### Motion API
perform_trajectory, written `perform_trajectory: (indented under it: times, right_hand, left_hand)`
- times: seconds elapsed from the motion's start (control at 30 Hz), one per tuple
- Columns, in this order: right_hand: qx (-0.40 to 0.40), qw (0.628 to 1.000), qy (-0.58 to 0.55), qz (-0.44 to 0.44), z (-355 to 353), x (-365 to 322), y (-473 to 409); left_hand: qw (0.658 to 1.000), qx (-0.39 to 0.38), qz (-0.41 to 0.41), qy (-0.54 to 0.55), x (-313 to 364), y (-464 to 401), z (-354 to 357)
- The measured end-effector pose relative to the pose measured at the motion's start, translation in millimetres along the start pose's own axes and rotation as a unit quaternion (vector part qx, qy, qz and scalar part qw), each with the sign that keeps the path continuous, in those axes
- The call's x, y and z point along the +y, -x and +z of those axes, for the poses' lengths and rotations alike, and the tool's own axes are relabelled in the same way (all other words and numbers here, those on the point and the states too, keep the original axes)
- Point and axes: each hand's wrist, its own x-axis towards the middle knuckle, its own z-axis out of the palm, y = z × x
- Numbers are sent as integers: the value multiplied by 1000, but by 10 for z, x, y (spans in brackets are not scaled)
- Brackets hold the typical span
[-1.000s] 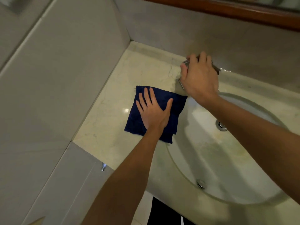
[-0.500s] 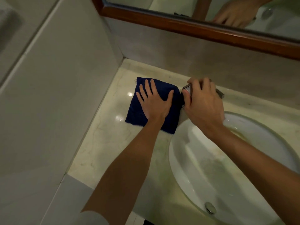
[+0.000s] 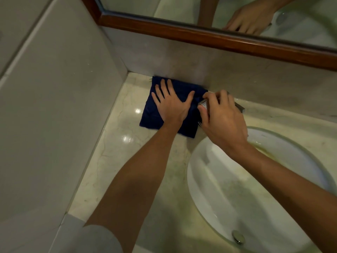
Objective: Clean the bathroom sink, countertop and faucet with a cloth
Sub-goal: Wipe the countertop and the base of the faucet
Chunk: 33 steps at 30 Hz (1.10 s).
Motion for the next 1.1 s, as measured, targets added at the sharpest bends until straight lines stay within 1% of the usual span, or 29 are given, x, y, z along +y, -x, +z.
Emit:
perform_trajectory:
  times: [0.13,0.27,0.33,0.37,0.4,0.43,0.47,0.5,0.57,0.6,0.63,0.8,0.87,0.93,1.0,1.1]
  right_hand:
    - [-3,1000,1,1,7,4,-6]
    - [-2,1000,1,3,14,0,-21]
    - [-1,1000,-4,3,13,-3,-20]
    - [0,1000,-6,3,10,-3,-18]
    - [2,1000,-6,4,6,-4,-14]
    - [5,1000,-4,5,1,-6,-11]
    - [6,1000,0,6,-5,-8,-10]
    - [5,1000,2,6,-9,-13,-6]
    - [-2,1000,0,5,-13,-17,-5]
    - [-4,1000,-2,5,-14,-20,-6]
    - [-5,1000,-4,6,-15,-21,-8]
    - [-6,1000,-2,11,-6,-41,-15]
    - [-11,1000,0,15,2,-42,-18]
    - [-9,1000,0,21,8,-47,-11]
    - [-2,1000,0,23,3,-58,2]
    - [2,1000,4,24,-7,-67,13]
  left_hand:
    - [999,24,20,-2,-186,16,-13]
    - [1000,-7,28,-3,-363,65,-82]
    - [998,-18,46,40,-447,139,-179]
    - [995,-11,65,71,-515,199,-259]
    - [990,7,103,94,-612,273,-356]
    - [981,23,159,108,-741,351,-454]
    - [969,17,219,112,-896,420,-547]
    - [956,-17,273,109,-1059,474,-634]
    - [929,-109,347,71,-1316,500,-738]
    - [917,-133,372,47,-1386,472,-747]
    - [909,-137,392,29,-1420,429,-731]
    - [879,-58,473,-27,-1345,175,-642]
    - [875,-37,481,-40,-1279,134,-618]
    - [882,-47,465,-60,-1180,103,-638]
    - [883,-79,457,-76,-1079,43,-735]
    - [876,-165,441,-106,-933,-38,-989]
